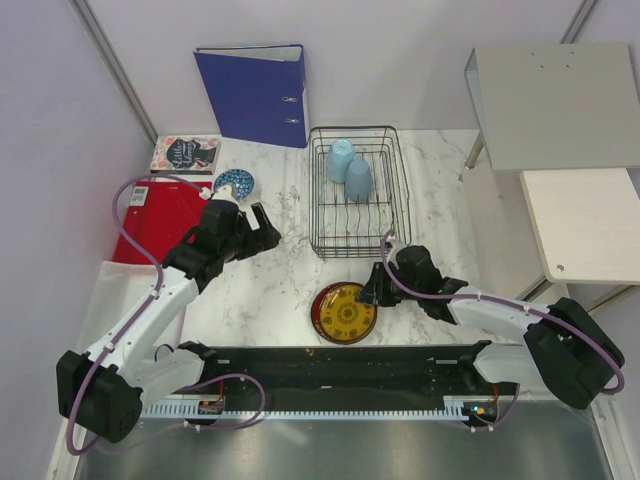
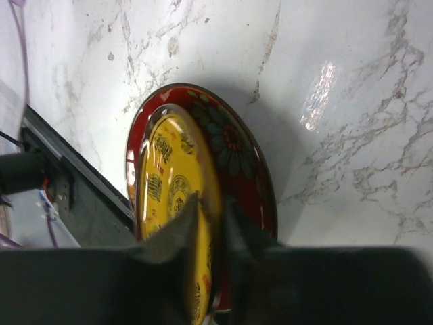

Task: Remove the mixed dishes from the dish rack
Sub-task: Place the plate at the center of the board.

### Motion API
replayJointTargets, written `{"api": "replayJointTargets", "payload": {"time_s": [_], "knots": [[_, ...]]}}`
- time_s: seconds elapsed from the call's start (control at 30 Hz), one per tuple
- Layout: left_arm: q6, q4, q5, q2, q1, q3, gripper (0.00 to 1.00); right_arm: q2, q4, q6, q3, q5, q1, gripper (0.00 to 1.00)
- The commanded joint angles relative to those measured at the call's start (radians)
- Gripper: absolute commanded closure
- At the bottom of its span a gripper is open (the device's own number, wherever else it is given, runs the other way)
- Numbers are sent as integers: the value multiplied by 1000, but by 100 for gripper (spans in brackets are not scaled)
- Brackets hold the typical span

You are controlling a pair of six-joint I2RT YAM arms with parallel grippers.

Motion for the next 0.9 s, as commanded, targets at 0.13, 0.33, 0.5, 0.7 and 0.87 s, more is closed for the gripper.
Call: {"api": "replayJointTargets", "payload": {"time_s": [0.13,0.33,0.5,0.7,0.87], "knots": [[1,40,-3,-23,5,-11,1,-50,-131,-85,83,52,4,34],[6,40,1,-22,5,-10,1,-122,-329,-142,143,122,4,22],[21,35,1,-23,5,-2,1,-222,-534,-188,253,231,4,21],[58,41,-17,4,3,61,1,-329,-688,-239,450,390,4,20],[108,59,-22,130,-23,231,1,-342,-655,-246,477,529,4,20]]}}
